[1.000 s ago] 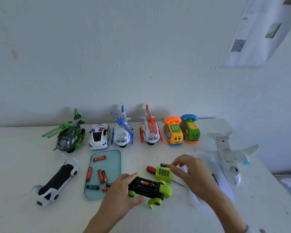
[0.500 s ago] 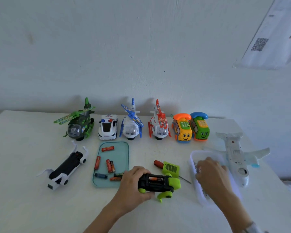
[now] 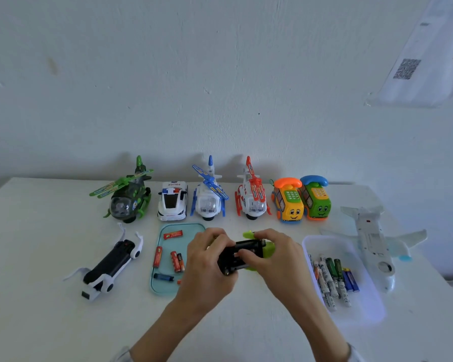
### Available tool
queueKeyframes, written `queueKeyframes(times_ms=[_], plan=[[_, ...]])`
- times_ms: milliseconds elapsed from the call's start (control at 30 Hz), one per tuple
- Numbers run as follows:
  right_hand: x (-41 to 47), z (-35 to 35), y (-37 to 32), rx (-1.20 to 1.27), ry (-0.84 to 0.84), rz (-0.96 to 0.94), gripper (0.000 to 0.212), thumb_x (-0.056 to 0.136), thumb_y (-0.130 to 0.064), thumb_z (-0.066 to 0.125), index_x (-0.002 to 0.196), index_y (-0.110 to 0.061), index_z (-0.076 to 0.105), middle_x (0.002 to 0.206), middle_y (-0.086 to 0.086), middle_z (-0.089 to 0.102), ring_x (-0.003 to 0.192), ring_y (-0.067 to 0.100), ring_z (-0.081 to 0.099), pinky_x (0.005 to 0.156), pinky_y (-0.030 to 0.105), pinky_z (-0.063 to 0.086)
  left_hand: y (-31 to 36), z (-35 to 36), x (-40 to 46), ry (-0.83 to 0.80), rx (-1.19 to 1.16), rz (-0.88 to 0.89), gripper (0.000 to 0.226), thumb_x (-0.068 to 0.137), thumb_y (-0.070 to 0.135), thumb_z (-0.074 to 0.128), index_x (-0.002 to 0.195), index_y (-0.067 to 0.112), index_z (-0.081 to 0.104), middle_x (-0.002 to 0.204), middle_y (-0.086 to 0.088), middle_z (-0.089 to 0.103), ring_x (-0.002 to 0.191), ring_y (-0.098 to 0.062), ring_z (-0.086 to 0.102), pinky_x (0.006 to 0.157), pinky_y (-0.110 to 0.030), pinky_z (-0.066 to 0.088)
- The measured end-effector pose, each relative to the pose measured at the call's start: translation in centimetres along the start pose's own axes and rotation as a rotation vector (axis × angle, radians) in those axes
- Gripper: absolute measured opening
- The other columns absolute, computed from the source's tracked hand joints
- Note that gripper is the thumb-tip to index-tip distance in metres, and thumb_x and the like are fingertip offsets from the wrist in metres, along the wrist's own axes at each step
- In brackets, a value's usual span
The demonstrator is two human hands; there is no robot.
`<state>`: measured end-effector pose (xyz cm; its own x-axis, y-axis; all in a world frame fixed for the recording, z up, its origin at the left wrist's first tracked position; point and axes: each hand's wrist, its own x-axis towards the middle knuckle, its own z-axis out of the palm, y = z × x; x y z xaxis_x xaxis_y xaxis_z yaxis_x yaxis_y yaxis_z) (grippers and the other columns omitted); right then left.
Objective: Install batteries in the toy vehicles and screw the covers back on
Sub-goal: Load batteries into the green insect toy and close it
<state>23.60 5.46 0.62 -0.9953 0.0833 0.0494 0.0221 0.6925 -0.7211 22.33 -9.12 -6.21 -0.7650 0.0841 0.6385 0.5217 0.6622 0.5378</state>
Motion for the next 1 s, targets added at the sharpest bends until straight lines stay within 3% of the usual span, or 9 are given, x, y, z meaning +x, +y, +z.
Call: queueKeyframes(times_ms=[267, 367, 433, 567, 633, 700, 800, 900, 1000], plan=[[0.1, -0.6, -0.9, 0.083, 0.066, -0.051, 0.043, 0.069, -0.033, 0.077, 0.11, -0.025, 0.065, 0.092, -0.01, 0.064, 0.077, -0.006, 0.057, 0.063, 0.003, 0.042, 1.2, -0.8, 1.7, 0.069, -0.019, 0.056, 0.053, 0.053, 0.005, 0.081, 0.094, 0.023, 0.053, 0.1, 0.008, 0.049, 0.088, -0.013, 0.053, 0.073, -0.041, 0.054], [0.2, -0.7, -1.0, 0.007, 0.133, -0.083, 0.041, 0.061, -0.047, 0.072, 0.097, -0.029, 0.066, 0.082, -0.013, 0.065, 0.074, 0.002, 0.059, 0.068, 0.016, 0.049, 1.6, -0.9, 2.1, 0.077, -0.044, 0.062, 0.056, 0.052, 0.002, 0.083, 0.095, 0.023, 0.054, 0.099, 0.006, 0.051, 0.088, -0.017, 0.058, 0.071, -0.039, 0.055], [0.3, -0.8, -1.1, -0.057, 0.162, -0.092, 0.041, 0.055, -0.056, 0.062, 0.087, -0.031, 0.06, 0.076, -0.013, 0.065, 0.071, 0.006, 0.059, 0.075, 0.033, 0.051, 2.1, -0.8, 2.3, 0.08, -0.054, 0.069, 0.051, 0.055, 0.006, 0.083, 0.094, 0.022, 0.055, 0.098, 0.003, 0.053, 0.088, -0.017, 0.058, 0.071, -0.035, 0.055], [0.7, -1.1, -0.5, -0.101, 0.155, -0.112, 0.039, 0.054, -0.057, 0.055, 0.083, -0.032, 0.057, 0.072, -0.013, 0.064, 0.068, 0.007, 0.059, 0.082, 0.042, 0.05, 2.9, -0.5, 2.5, 0.058, -0.059, 0.037, 0.043, 0.058, 0.011, 0.078, 0.093, 0.024, 0.055, 0.098, 0.006, 0.052, 0.087, -0.014, 0.058, 0.071, -0.028, 0.051], [0.7, -1.5, 0.1, -0.106, 0.134, -0.123, 0.037, 0.057, -0.055, 0.054, 0.087, -0.033, 0.061, 0.075, -0.014, 0.065, 0.073, 0.006, 0.059, 0.098, 0.048, 0.042, 3.1, -0.3, 2.7, 0.038, -0.069, 0.018, 0.041, 0.059, 0.014, 0.076, 0.093, 0.025, 0.056, 0.096, 0.005, 0.054, 0.084, -0.014, 0.058, 0.069, -0.027, 0.051], [0.6, -1.7, 0.6, -0.123, 0.121, -0.139, 0.031, 0.064, -0.05, 0.056, 0.09, -0.034, 0.066, 0.083, -0.016, 0.065, 0.083, 0.006, 0.059, 0.114, 0.052, 0.019, 3.3, 0.0, 2.9, 0.019, -0.08, 0.006, 0.037, 0.06, 0.017, 0.075, 0.091, 0.024, 0.057, 0.093, 0.004, 0.054, 0.081, -0.013, 0.058, 0.066, -0.025, 0.05], [0.8, -1.7, 1.3, -0.076, 0.15, -0.222, 0.026, 0.069, -0.044, 0.055, 0.086, -0.034, 0.072, 0.089, -0.016, 0.065, 0.099, 0.008, 0.058, 0.116, 0.052, -0.002, 3.8, 0.7, 3.1, -0.024, -0.104, -0.015, 0.03, 0.06, 0.017, 0.076, 0.088, 0.018, 0.063, 0.09, 0.006, 0.054, 0.078, -0.01, 0.057, 0.064, -0.02, 0.05], [1.3, -1.5, 2.9, -0.042, 0.143, -0.377, 0.024, 0.076, -0.041, 0.053, 0.087, -0.034, 0.073, 0.107, -0.006, 0.068, 0.113, 0.01, 0.057, 0.115, 0.044, -0.009, 4.0, 1.3, 3.3, -0.043, -0.14, -0.058, 0.031, 0.057, 0.019, 0.076, 0.085, 0.015, 0.066, 0.088, 0.007, 0.055, 0.076, -0.006, 0.057, 0.064, -0.01, 0.046], [1.8, -1.8, 4.5, -0.077, 0.121, -0.475, 0.022, 0.082, -0.04, 0.052, 0.09, -0.034, 0.071, 0.108, -0.005, 0.065, 0.107, 0.013, 0.061, 0.115, 0.041, -0.006, 4.0, 1.8, 3.4, -0.039, -0.147, -0.081, 0.03, 0.055, 0.021, 0.073, 0.083, 0.016, 0.065, 0.084, 0.006, 0.056, 0.074, -0.006, 0.057, 0.061, -0.014, 0.047]])
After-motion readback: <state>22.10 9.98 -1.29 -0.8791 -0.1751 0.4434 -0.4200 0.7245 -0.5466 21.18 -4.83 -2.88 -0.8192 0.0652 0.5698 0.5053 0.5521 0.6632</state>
